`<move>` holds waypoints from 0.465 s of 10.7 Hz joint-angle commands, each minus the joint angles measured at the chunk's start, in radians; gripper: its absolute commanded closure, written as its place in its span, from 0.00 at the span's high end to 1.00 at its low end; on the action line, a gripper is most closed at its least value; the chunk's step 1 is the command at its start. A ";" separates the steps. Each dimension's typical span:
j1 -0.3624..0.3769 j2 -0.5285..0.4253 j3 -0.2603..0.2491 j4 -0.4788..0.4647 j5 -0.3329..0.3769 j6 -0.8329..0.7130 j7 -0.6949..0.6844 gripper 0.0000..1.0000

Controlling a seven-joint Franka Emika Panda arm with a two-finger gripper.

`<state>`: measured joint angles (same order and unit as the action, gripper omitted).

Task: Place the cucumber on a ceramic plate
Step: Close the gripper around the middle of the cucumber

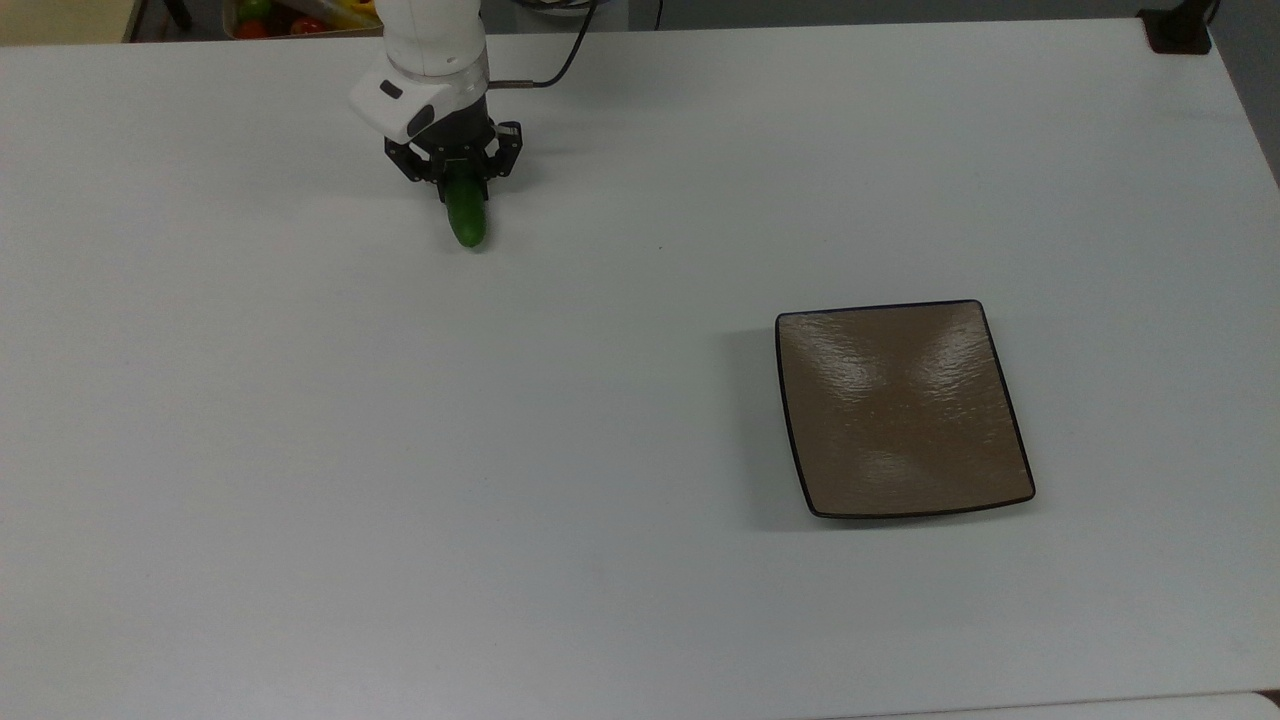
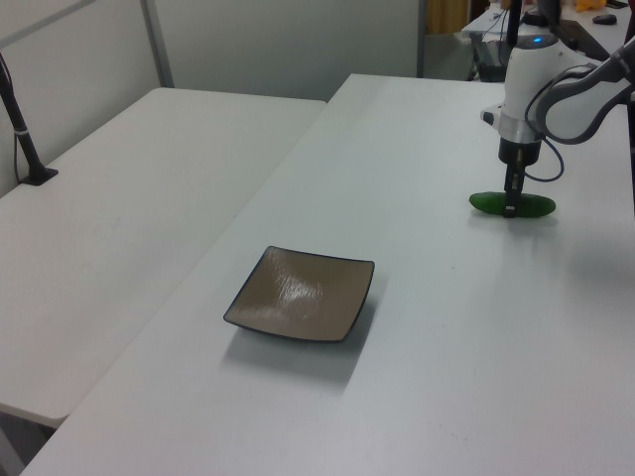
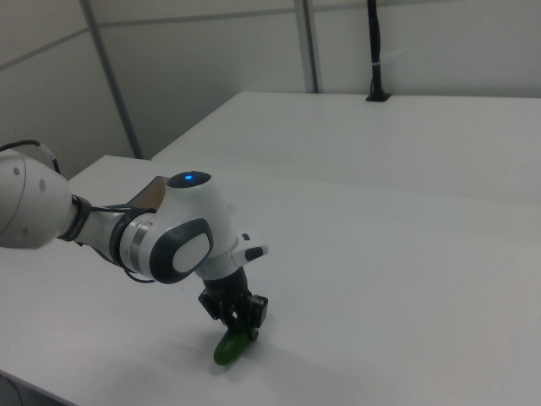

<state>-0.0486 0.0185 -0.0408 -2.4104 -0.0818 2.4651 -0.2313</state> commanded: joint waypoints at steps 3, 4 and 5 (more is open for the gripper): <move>-0.004 -0.043 -0.005 0.116 -0.006 -0.218 -0.020 0.05; 0.000 -0.041 -0.005 0.193 0.002 -0.310 -0.020 0.06; 0.000 -0.038 -0.005 0.268 0.011 -0.384 -0.020 0.06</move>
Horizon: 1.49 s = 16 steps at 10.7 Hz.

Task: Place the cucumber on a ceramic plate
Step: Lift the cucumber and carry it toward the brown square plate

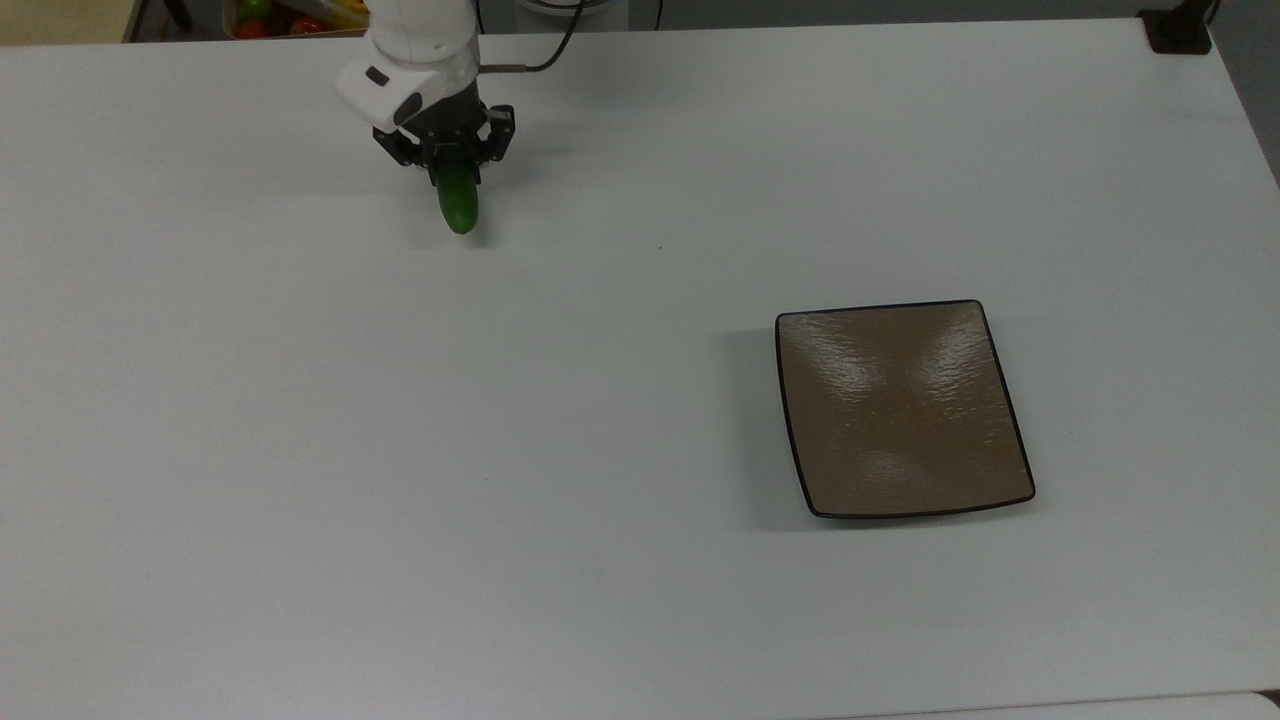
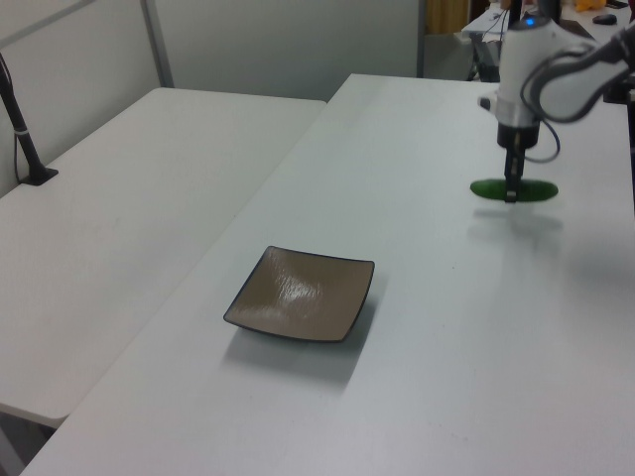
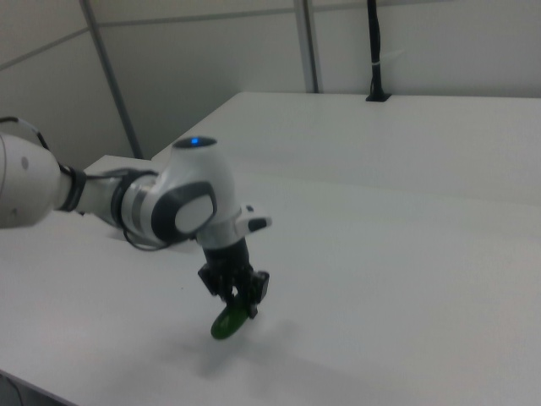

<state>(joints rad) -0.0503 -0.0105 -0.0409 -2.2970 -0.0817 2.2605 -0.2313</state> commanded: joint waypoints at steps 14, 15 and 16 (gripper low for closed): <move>0.159 0.185 0.116 0.725 0.194 -0.338 0.143 0.07; 0.185 0.210 0.127 0.726 0.191 -0.279 0.177 0.07; 0.217 0.246 0.127 0.749 0.189 -0.215 0.206 0.07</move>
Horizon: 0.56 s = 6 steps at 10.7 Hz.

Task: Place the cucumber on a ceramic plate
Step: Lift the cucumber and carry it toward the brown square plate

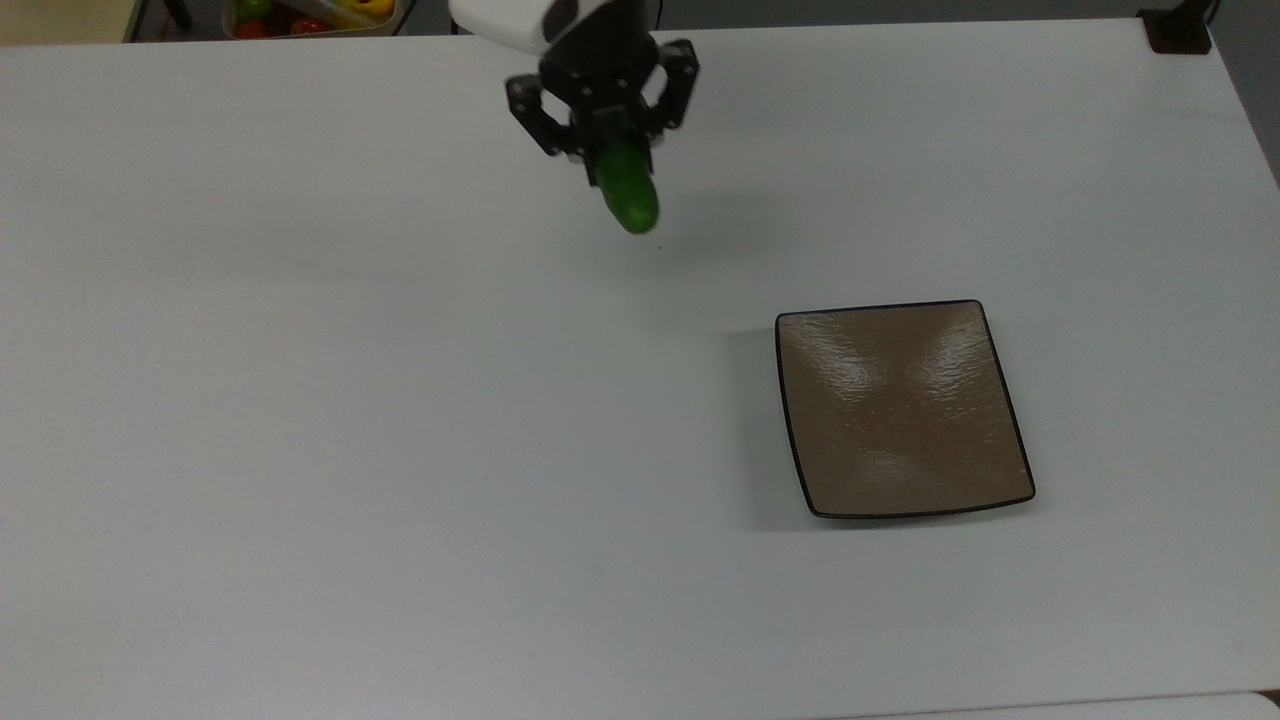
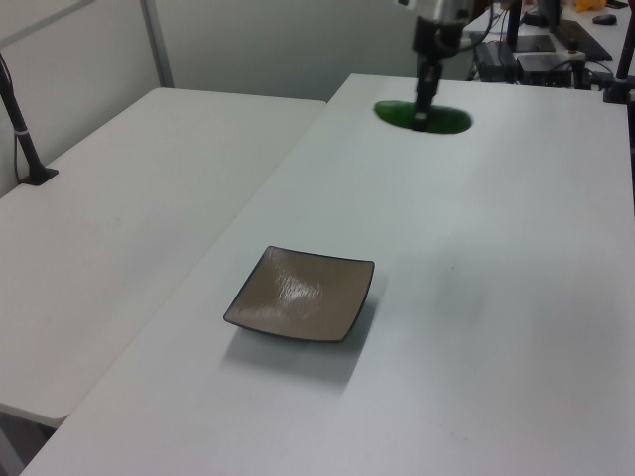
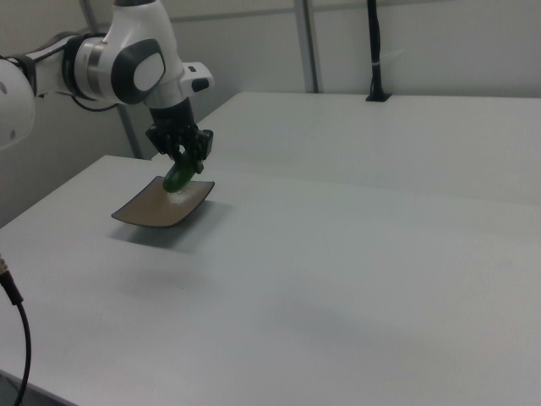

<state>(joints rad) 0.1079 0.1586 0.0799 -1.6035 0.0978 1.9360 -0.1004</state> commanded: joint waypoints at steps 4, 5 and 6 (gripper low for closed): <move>0.177 0.218 0.006 0.111 -0.012 0.337 0.197 0.07; 0.190 0.243 0.008 0.109 -0.013 0.384 0.209 0.07; 0.209 0.277 0.008 0.111 -0.015 0.426 0.220 0.07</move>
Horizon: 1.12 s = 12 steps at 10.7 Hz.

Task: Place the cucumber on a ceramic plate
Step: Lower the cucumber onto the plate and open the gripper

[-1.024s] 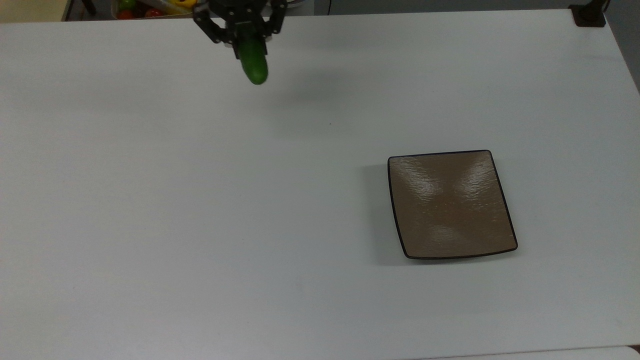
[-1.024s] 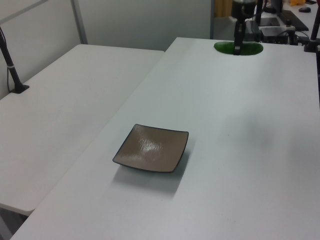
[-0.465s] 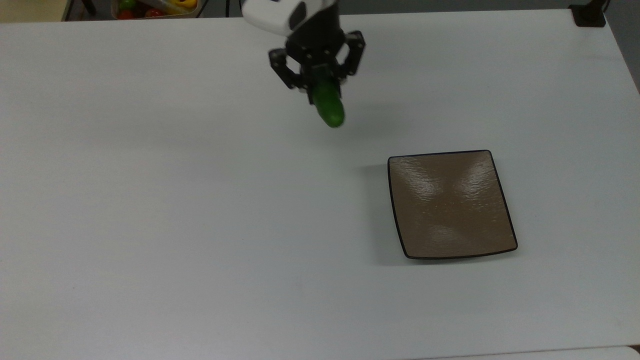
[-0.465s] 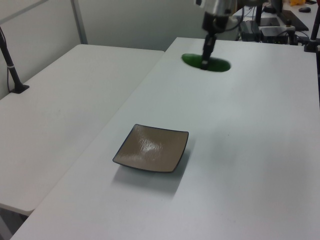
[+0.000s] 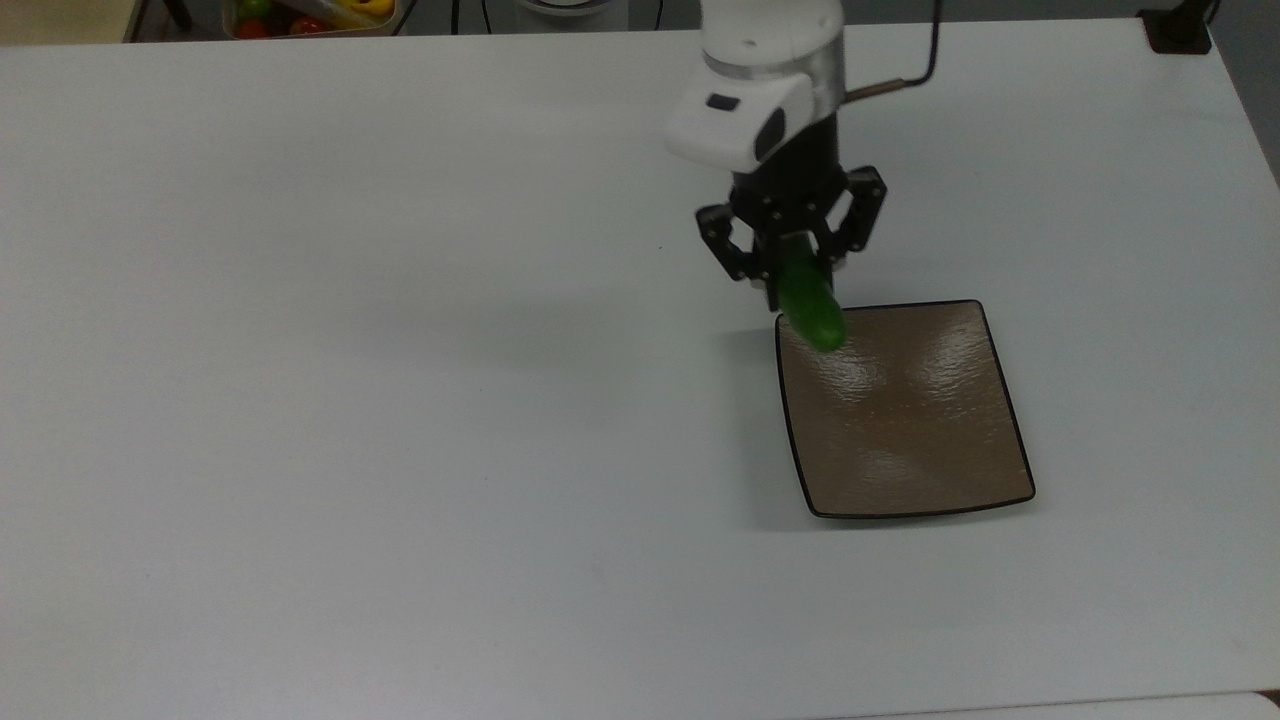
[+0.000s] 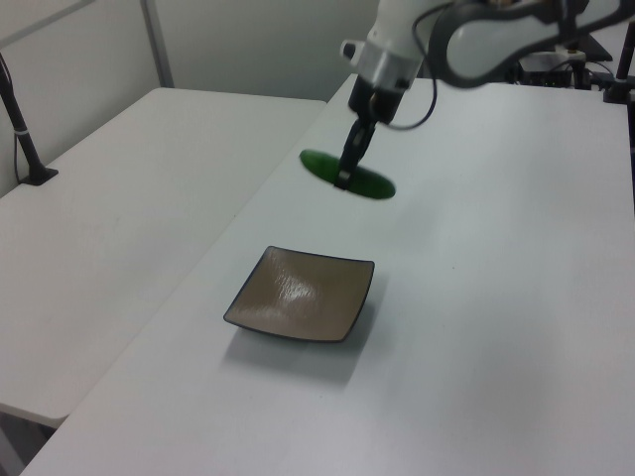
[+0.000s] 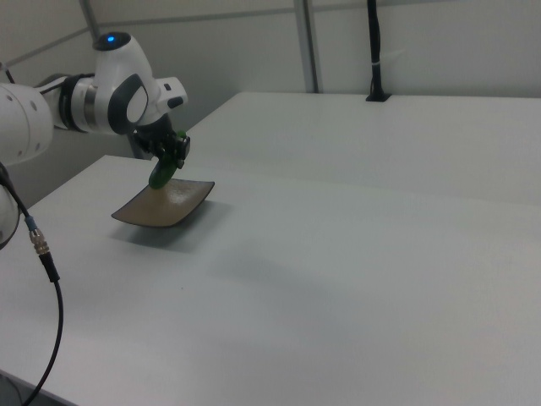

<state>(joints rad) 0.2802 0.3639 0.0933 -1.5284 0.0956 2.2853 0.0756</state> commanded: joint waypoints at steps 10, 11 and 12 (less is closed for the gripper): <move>0.125 0.290 -0.006 0.037 -0.031 0.444 0.089 0.41; 0.126 0.290 -0.006 0.036 -0.031 0.444 0.089 0.49; 0.126 0.290 -0.006 0.036 -0.031 0.445 0.089 0.59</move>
<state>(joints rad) 0.3958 0.6432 0.0940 -1.5193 0.0888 2.7221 0.1359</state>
